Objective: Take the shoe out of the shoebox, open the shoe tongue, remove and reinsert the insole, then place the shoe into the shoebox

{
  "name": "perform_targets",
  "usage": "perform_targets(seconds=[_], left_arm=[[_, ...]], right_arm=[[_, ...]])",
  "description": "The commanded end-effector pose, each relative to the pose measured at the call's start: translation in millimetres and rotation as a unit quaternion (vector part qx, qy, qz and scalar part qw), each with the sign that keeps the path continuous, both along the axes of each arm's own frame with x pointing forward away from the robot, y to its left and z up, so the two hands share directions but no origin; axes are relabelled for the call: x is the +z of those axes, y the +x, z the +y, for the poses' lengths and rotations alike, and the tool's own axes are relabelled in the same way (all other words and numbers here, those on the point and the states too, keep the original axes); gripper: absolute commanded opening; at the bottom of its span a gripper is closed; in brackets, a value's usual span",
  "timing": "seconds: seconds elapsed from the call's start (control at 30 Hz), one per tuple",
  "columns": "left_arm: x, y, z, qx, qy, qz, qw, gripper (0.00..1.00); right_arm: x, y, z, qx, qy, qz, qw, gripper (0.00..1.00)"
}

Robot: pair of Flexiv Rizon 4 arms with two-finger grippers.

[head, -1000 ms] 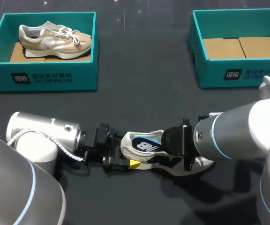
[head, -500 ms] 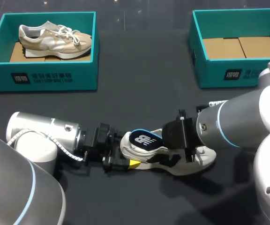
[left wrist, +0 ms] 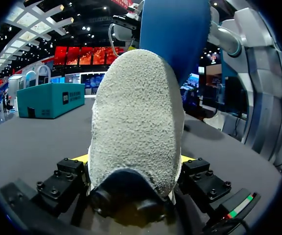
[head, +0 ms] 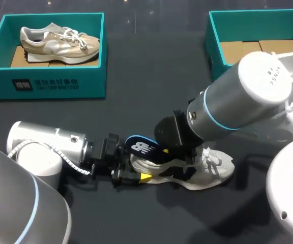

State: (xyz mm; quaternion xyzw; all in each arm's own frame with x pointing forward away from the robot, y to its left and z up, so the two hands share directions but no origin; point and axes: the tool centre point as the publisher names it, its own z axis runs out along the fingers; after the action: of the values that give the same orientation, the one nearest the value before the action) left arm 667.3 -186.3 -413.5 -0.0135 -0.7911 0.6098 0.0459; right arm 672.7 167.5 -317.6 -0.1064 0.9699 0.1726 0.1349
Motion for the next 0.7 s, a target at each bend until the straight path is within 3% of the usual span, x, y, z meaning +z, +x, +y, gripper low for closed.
perform_targets(seconds=[0.03, 0.07, 0.1, 0.33, 0.53, 0.7], left_arm=[[-3, 1.2, -2, 0.001, 0.001, 0.000, 1.000, 0.00], [-3, 1.2, -2, 0.001, 0.001, 0.000, 1.000, 0.00], [-3, 1.2, -2, 0.001, 0.001, 0.000, 1.000, 0.00], [-3, 1.2, -2, 0.001, 0.001, 0.000, 1.000, 0.00], [-3, 1.2, -2, 0.001, 0.001, 0.000, 1.000, 0.00], [-3, 1.2, -2, 0.001, 0.001, 0.000, 1.000, 0.00]], right_arm=[[7, 0.8, 6, -0.014, -0.016, 0.025, 0.999, 0.22], [7, 0.8, 6, -0.022, -0.019, 0.032, 0.999, 0.32], [8, 1.0, 6, -0.028, -0.021, 0.037, 0.999, 0.36], [11, 1.4, 5, -0.060, -0.022, 0.069, 0.996, 0.47], [16, 0.6, 6, -0.078, -0.015, 0.096, 0.992, 0.44], [18, 0.9, 8, -0.109, -0.017, 0.143, 0.984, 0.44]])
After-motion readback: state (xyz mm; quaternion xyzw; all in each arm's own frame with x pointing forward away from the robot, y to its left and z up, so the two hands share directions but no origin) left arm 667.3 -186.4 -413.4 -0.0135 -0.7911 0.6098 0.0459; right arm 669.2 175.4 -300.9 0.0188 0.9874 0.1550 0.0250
